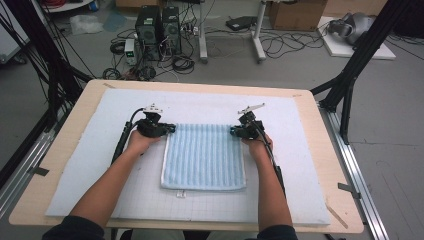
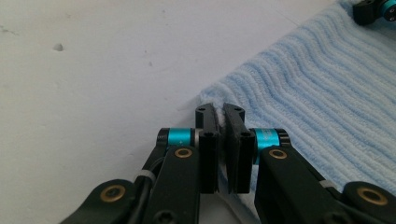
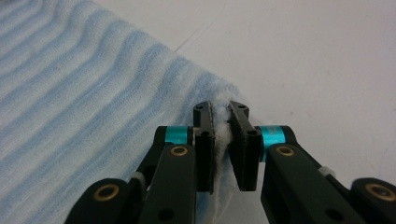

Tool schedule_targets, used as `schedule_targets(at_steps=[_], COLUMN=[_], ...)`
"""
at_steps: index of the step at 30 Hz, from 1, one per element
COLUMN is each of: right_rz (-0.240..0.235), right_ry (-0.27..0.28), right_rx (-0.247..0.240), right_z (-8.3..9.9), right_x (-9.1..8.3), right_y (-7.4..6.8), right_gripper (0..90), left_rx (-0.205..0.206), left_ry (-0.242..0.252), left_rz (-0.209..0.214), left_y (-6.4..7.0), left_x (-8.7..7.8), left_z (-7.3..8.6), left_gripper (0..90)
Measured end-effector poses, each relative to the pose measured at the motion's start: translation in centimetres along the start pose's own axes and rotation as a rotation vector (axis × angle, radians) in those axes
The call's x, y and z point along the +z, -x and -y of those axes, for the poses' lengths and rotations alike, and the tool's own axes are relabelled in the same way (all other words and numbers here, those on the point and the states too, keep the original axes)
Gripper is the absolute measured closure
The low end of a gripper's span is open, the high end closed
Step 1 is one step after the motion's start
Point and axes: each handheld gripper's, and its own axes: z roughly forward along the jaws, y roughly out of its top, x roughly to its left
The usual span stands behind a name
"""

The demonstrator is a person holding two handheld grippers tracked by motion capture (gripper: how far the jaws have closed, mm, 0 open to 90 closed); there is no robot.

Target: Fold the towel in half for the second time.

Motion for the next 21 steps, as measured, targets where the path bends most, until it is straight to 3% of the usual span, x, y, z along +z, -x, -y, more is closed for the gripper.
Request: schedule_targets(at_steps=[3, 10, 16, 18, 21], right_rz=[0.027, 0.077, 0.046, 0.047, 0.041], right_ry=[0.016, 0.129, 0.141, 0.138, 0.145], right_rx=[0.001, 0.022, 0.015, -0.003, -0.022], right_z=[-0.2, -1.0, -0.7, -0.6, -0.4], right_x=[0.0, -0.8, -1.6, -2.1, -2.9], right_y=[-0.1, -0.2, -0.5, -0.9, -1.3], right_gripper=[82.3, 82.0, 81.6, 81.4, 81.4], left_rx=[-0.022, -0.065, -0.04, -0.027, -0.014], left_ry=[0.044, 0.154, 0.175, 0.149, 0.187], left_rz=[-0.019, -0.02, 0.001, 0.006, 0.005], left_y=[-0.2, -1.0, -0.4, 0.0, 0.8], left_x=[-0.1, -1.0, -2.1, -2.3, -3.1], left_z=[-0.2, -1.2, -0.7, -0.6, -0.5], left_gripper=[84.8, 85.6, 85.7, 85.8, 85.9])
